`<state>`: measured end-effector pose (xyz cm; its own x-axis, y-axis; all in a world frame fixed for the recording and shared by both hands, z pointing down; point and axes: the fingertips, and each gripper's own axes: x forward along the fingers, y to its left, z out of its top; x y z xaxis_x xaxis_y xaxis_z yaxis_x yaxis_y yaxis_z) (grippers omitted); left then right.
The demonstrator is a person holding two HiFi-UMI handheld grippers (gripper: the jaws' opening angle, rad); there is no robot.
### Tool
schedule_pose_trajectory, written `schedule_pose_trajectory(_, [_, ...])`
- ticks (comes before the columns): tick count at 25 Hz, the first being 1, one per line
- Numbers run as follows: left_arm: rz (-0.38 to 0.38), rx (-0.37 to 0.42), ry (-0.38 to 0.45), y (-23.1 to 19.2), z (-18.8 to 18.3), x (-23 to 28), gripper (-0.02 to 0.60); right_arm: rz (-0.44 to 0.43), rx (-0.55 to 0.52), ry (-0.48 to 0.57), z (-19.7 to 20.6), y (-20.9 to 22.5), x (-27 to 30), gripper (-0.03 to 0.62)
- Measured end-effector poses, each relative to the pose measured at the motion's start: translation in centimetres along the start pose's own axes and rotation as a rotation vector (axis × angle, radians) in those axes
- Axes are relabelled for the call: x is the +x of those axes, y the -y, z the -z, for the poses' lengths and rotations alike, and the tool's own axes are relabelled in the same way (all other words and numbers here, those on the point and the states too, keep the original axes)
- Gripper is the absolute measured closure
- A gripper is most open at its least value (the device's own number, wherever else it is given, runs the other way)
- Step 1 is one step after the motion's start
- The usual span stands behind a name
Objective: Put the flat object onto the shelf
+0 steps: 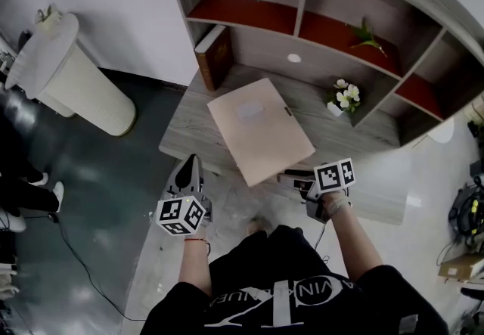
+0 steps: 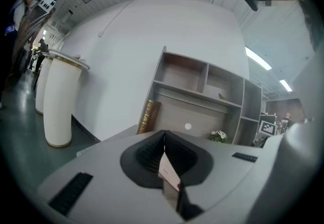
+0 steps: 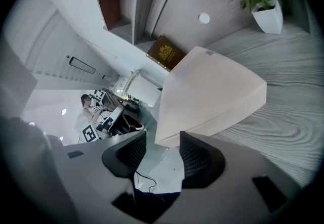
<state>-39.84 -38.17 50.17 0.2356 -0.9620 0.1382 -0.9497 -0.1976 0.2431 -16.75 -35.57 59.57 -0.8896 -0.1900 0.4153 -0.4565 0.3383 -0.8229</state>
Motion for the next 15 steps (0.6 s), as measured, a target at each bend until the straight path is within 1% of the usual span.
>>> schedule_pose_trajectory(2, [-0.007,0.002,0.002,0.4,-0.2,-0.4,0.577,-0.007,-0.01,0.024,-0.2,-0.1,-0.8,0.435])
schedule_pose_trajectory(4, [-0.018,0.004,0.004,0.8,-0.5,-0.9,0.577,-0.002,-0.03,0.053,-0.7,-0.3,-1.4,0.495])
schedule_pose_trajectory(7, [-0.047,-0.005,0.014,1.1,-0.8,-1.8,0.577,0.018,-0.078,0.088,-1.8,-0.6,-2.4,0.561])
schedule_pose_trajectory(9, [-0.06,-0.012,0.017,1.5,-0.8,-2.4,0.577,0.025,-0.108,0.104,-2.1,-0.9,-3.0,0.585])
schedule_pose_trajectory(15, [-0.093,-0.017,0.015,3.0,-0.3,-4.2,0.577,0.05,-0.189,0.154,-3.0,-1.2,-5.1,0.585])
